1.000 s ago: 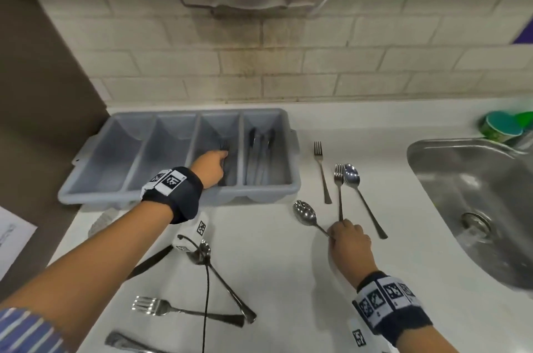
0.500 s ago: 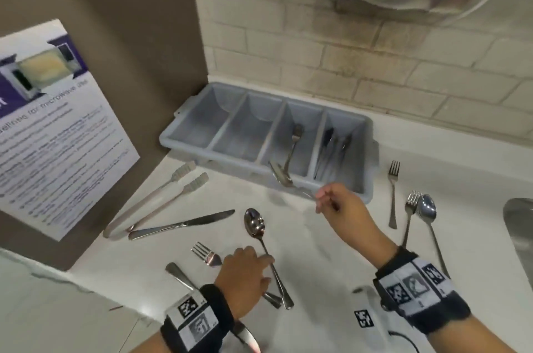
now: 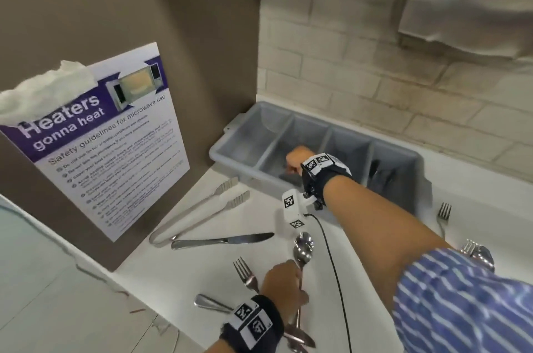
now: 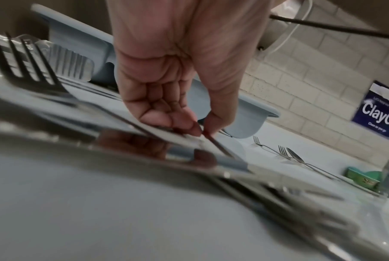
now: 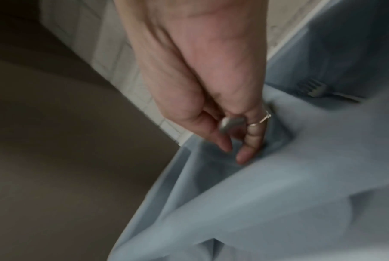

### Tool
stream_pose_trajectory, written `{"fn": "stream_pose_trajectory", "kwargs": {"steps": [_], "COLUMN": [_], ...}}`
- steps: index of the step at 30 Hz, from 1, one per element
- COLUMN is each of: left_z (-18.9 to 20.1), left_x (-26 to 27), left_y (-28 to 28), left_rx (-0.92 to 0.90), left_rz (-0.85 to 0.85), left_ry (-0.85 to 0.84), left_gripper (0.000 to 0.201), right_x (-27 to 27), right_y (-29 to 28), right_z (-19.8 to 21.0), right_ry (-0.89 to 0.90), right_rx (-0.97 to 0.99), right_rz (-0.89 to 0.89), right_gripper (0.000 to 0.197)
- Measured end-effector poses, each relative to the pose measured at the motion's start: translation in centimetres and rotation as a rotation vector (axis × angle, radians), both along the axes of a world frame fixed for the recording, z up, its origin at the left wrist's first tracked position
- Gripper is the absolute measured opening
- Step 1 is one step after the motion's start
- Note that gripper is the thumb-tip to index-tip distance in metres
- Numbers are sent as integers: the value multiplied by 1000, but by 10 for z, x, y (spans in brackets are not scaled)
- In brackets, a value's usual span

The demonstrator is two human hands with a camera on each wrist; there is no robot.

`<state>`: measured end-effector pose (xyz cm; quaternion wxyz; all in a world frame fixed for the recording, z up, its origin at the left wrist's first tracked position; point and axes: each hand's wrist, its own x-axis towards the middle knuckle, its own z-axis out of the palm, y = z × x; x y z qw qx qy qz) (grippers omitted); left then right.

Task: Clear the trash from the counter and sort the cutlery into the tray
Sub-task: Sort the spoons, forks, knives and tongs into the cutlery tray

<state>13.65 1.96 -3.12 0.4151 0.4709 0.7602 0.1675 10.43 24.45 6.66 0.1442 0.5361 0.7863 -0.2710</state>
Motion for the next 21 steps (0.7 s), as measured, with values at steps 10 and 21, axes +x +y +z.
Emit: {"fn": "stream_pose_trajectory", "kwargs": {"steps": [10, 21], "left_z": [22, 123], "left_x": [-41, -107], "left_y": [17, 148], "left_rx": [277, 533], "left_rz": [31, -37], "left_ry": [-204, -53], "left_gripper": [33, 22], "right_x": [35, 221], "right_y": [-5, -117], "right_z": [19, -23], "right_ry": [796, 762], "right_rx": [87, 529], "right_rz": [-274, -459], "right_gripper": [33, 27]}}
